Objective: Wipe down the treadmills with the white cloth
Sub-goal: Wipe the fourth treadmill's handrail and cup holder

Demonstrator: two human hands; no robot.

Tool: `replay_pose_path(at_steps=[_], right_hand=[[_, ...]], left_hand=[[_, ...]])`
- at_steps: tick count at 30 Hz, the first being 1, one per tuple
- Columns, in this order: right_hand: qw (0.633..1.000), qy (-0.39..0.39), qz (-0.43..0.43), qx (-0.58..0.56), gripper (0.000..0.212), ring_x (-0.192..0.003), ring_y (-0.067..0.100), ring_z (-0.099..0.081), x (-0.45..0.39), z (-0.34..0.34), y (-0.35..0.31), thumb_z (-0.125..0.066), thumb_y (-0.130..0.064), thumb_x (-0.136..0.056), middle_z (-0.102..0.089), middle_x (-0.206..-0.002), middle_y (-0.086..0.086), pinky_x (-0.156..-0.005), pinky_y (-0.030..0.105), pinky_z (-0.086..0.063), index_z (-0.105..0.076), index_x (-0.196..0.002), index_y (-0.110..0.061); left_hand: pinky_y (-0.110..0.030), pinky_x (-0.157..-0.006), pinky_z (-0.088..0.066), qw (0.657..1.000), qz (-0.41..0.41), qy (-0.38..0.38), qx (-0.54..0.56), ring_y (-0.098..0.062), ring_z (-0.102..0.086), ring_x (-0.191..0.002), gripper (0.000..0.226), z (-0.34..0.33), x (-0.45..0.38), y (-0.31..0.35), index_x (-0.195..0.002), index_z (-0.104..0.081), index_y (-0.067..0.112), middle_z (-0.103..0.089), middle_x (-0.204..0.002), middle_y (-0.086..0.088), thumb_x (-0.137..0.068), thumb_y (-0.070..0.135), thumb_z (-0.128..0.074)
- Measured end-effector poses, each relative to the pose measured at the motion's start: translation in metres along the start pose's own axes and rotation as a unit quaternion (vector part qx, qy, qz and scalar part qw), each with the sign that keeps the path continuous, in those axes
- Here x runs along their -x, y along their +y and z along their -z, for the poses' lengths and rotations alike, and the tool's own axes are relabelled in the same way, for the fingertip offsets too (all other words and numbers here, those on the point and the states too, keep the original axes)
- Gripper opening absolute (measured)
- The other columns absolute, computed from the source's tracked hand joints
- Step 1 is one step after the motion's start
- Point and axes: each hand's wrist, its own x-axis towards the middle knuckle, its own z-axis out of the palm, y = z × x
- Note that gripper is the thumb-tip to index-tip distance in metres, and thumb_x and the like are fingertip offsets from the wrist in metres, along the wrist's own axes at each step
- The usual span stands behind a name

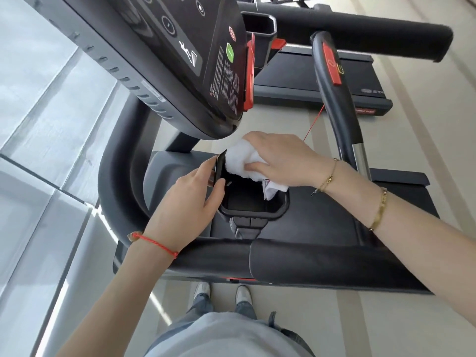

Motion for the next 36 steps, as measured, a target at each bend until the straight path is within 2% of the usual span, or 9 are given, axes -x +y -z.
replay_pose_path(at_steps=[5,11,15,19,24,26,31,33,36], right_hand=[[0.998,0.042,0.034,0.030,0.051,-0.098,0.025,-0.060,-0.007,-0.004,-0.007,-0.047,-0.054,-0.094,-0.061,-0.118,0.000,-0.071,0.036,-0.040,-0.048,-0.125,-0.015],[0.978,-0.006,-0.129,-0.161,0.038,-0.070,0.014,-0.051,0.027,-0.008,0.008,-0.055,-0.046,-0.091,-0.047,-0.078,-0.008,-0.053,0.029,-0.031,-0.042,-0.108,-0.015],[0.956,-0.010,-0.173,-0.238,0.048,-0.068,0.006,-0.044,0.043,-0.013,0.002,-0.056,-0.043,-0.093,-0.043,-0.080,-0.008,-0.051,0.026,-0.031,-0.038,-0.120,-0.008],[0.933,-0.026,-0.190,-0.304,0.049,-0.081,0.019,-0.057,0.058,-0.010,-0.005,-0.056,-0.040,-0.094,-0.057,-0.094,0.006,-0.066,0.034,-0.048,-0.040,-0.122,-0.003],[0.905,-0.006,-0.135,-0.403,0.039,-0.083,0.020,-0.062,0.095,0.013,0.006,-0.055,-0.052,-0.090,-0.067,-0.094,0.008,-0.072,0.034,-0.048,-0.059,-0.099,-0.015],[0.910,-0.009,-0.108,-0.401,0.044,-0.084,0.018,-0.064,0.116,0.020,0.008,-0.048,-0.064,-0.084,-0.068,-0.091,0.000,-0.075,0.034,-0.050,-0.059,-0.096,-0.023],[0.913,-0.048,-0.050,-0.402,0.035,-0.067,-0.002,-0.061,0.159,0.021,-0.004,-0.041,-0.066,-0.089,-0.067,-0.077,-0.017,-0.060,0.009,-0.042,-0.060,-0.092,-0.037],[0.933,-0.035,-0.050,-0.354,0.048,-0.067,0.003,-0.062,0.167,0.012,-0.020,-0.034,-0.073,-0.089,-0.068,-0.077,-0.011,-0.061,0.014,-0.044,-0.062,-0.091,-0.034],[0.991,0.050,-0.054,-0.113,0.064,-0.093,0.006,-0.062,0.169,-0.012,-0.057,-0.021,-0.077,-0.085,-0.068,-0.098,-0.016,-0.082,0.030,-0.046,-0.063,-0.104,-0.034]], left_hand=[[-0.027,-0.080,-0.048,1.000,0.011,0.000,-0.025,-0.017,-0.064,-0.093,0.046,0.001,0.000,0.000,-0.140,-0.046,0.019,-0.065,-0.098,0.007,-0.097,0.034,-0.048],[-0.043,-0.086,-0.053,0.998,0.058,-0.024,-0.030,-0.019,-0.064,-0.095,0.053,0.006,0.003,0.009,-0.144,-0.043,0.022,-0.068,-0.105,0.002,-0.095,0.042,-0.041],[-0.038,-0.089,-0.052,0.996,0.073,-0.020,-0.047,-0.021,-0.062,-0.102,0.051,0.004,0.006,0.014,-0.145,-0.041,0.019,-0.067,-0.113,-0.002,-0.097,0.038,-0.042],[-0.026,-0.104,-0.039,0.996,0.067,0.017,-0.048,-0.018,-0.053,-0.121,0.050,0.000,0.015,0.025,-0.146,-0.041,0.017,-0.056,-0.134,-0.001,-0.098,0.030,-0.047],[-0.022,-0.112,-0.031,0.996,0.032,0.064,-0.043,-0.015,-0.045,-0.131,0.043,0.001,0.031,0.045,-0.140,-0.050,0.017,-0.051,-0.140,0.004,-0.098,0.026,-0.048],[-0.024,-0.111,-0.034,0.997,0.022,0.070,-0.035,-0.014,-0.047,-0.129,0.039,-0.001,0.038,0.053,-0.137,-0.054,0.018,-0.054,-0.136,0.005,-0.098,0.024,-0.049],[-0.035,-0.109,-0.040,0.998,-0.019,0.055,-0.030,-0.014,-0.050,-0.125,0.033,-0.011,0.055,0.065,-0.129,-0.060,0.017,-0.060,-0.129,0.005,-0.098,0.021,-0.049],[-0.042,-0.107,-0.042,0.998,-0.035,0.054,-0.028,-0.016,-0.052,-0.123,0.031,-0.014,0.062,0.065,-0.126,-0.063,0.015,-0.061,-0.128,0.003,-0.098,0.020,-0.051],[-0.041,-0.105,-0.044,0.998,-0.049,0.044,-0.012,-0.014,-0.051,-0.123,0.032,-0.014,0.072,0.064,-0.125,-0.063,0.015,-0.061,-0.127,0.004,-0.098,0.022,-0.047]])
